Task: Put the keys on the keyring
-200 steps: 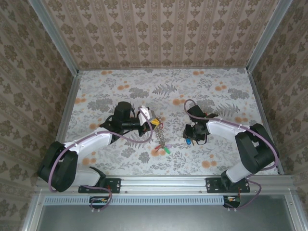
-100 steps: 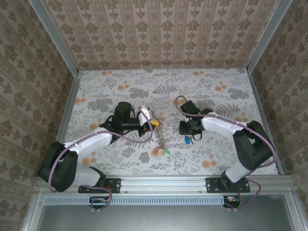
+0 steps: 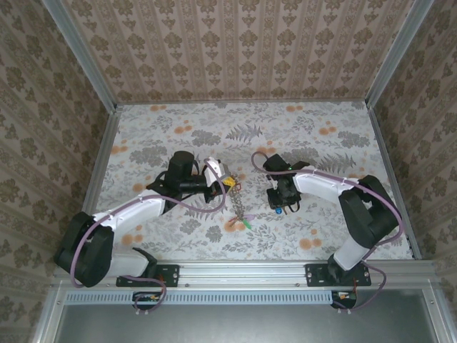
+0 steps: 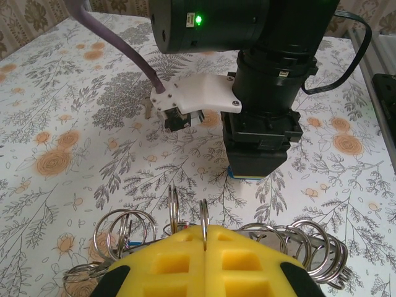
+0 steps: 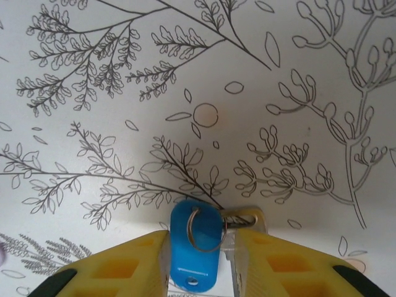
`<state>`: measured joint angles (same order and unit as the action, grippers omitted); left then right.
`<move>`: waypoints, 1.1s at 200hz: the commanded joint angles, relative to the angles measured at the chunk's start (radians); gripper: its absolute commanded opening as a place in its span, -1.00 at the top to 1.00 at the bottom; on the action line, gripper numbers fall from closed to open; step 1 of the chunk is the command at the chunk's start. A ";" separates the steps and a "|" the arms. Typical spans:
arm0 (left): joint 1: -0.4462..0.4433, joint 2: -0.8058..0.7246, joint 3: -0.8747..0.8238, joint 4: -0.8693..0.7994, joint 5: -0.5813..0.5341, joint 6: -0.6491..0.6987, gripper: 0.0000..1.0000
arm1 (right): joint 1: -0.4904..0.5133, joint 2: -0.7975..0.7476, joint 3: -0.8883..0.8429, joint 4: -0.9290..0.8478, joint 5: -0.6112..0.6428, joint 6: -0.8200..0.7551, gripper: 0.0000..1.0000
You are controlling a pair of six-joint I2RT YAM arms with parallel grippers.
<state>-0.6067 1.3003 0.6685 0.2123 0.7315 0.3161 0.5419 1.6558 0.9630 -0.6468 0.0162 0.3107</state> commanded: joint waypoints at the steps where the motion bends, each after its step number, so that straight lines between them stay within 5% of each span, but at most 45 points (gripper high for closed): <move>1: 0.005 -0.035 0.017 0.021 0.011 0.023 1.00 | 0.007 0.025 0.040 -0.033 0.029 -0.029 0.34; 85: 0.006 -0.042 0.016 0.010 0.006 0.026 1.00 | -0.025 0.035 0.046 -0.008 0.019 -0.012 0.89; 123: 0.005 -0.038 0.017 0.010 0.010 0.026 1.00 | -0.078 0.012 0.037 0.026 -0.030 -0.004 0.99; 220: 0.005 -0.035 0.019 0.009 0.014 0.022 1.00 | -0.306 -0.017 -0.011 0.134 -0.226 0.038 0.90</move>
<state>-0.6067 1.2938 0.6685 0.2081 0.7280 0.3164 0.2756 1.6596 0.9649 -0.5407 -0.1551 0.3286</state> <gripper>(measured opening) 0.043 0.062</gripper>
